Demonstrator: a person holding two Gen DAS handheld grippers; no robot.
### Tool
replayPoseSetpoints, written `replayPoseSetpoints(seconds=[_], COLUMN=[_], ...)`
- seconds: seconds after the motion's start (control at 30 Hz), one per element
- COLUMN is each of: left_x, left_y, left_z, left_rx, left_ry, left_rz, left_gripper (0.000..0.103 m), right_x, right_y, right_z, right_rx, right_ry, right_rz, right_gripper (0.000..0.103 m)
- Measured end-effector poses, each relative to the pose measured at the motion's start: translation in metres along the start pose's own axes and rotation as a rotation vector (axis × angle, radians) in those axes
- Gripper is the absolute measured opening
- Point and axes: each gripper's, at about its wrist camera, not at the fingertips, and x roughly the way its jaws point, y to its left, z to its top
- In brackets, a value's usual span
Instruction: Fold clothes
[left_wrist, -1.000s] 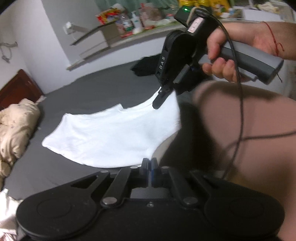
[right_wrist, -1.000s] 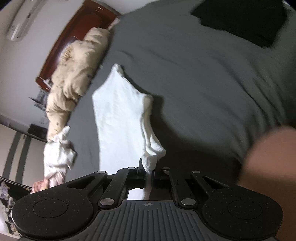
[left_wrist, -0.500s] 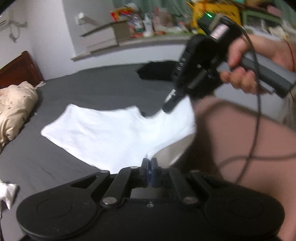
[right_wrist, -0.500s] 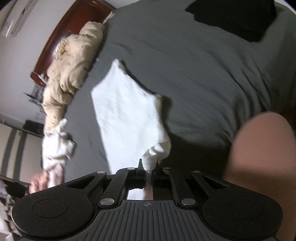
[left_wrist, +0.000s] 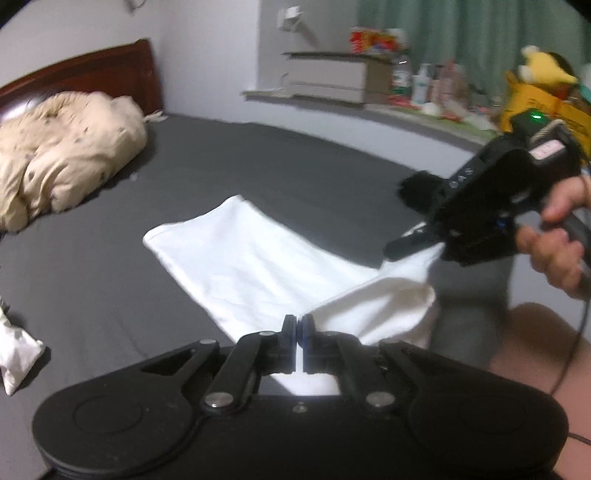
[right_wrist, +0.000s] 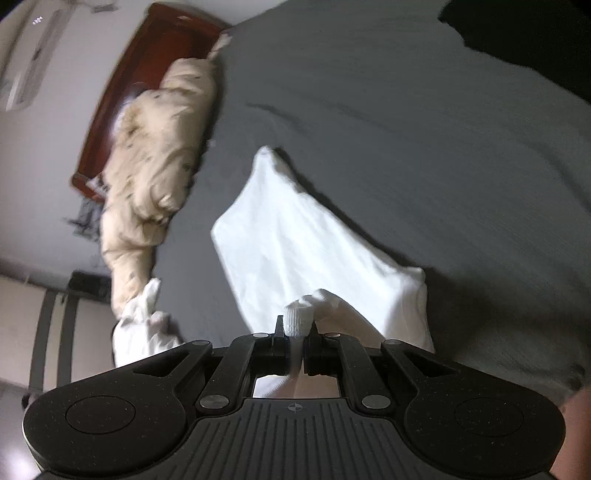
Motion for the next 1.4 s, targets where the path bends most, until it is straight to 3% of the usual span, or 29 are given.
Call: replayPoseSetpoints(seconds=[0.17, 0.23, 0.3, 0.37, 0.5, 0.6, 0.7, 0.8, 0.87, 1.1, 1.2, 1.4], left_x=[0.032, 0.039, 0.043, 0.045, 0.036, 0.023, 0.018, 0.024, 0.029, 0.048, 0.054, 0.060], left_y=[0.020, 0.025, 0.029, 0.033, 0.036, 0.036, 0.033, 0.027, 0.026, 0.023, 0.023, 0.028], left_z=[-0.004, -0.010, -0.014, -0.014, -0.011, -0.013, -0.021, -0.028, -0.031, -0.031, -0.028, -0.026], left_rx=[-0.059, -0.077, -0.093, -0.108, -0.111, -0.102, -0.083, -0.056, -0.059, -0.042, -0.015, 0.009], left_ry=[0.055, 0.069, 0.074, 0.064, 0.007, -0.018, 0.001, 0.043, 0.052, 0.047, 0.051, 0.073], left_rz=[0.011, 0.016, 0.018, 0.017, 0.026, -0.006, -0.077, -0.083, -0.082, -0.065, -0.050, 0.011], left_gripper=[0.004, 0.004, 0.004, 0.004, 0.005, 0.010, 0.016, 0.016, 0.016, 0.015, 0.005, 0.004], right_x=[0.041, 0.051, 0.055, 0.052, 0.045, 0.033, 0.019, 0.005, -0.001, -0.008, -0.005, -0.001], right_y=[-0.009, -0.016, -0.022, -0.027, -0.027, -0.022, -0.012, -0.006, -0.010, -0.022, -0.019, -0.018], right_z=[0.013, 0.017, 0.020, 0.024, 0.033, 0.034, 0.028, 0.014, 0.005, -0.005, -0.011, -0.017], right_rx=[0.098, 0.136, 0.177, 0.204, 0.179, 0.082, -0.152, -0.410, -0.488, -0.514, -0.505, -0.519], right_ry=[0.027, 0.038, 0.025, -0.007, -0.028, -0.012, -0.007, -0.054, -0.061, -0.054, -0.046, -0.044], right_rz=[-0.047, -0.051, -0.047, -0.034, -0.006, 0.006, -0.009, -0.089, -0.117, -0.099, -0.081, -0.093], right_gripper=[0.007, 0.019, 0.065, 0.078, 0.078, 0.078, 0.078, 0.077, 0.075, 0.073, 0.073, 0.073])
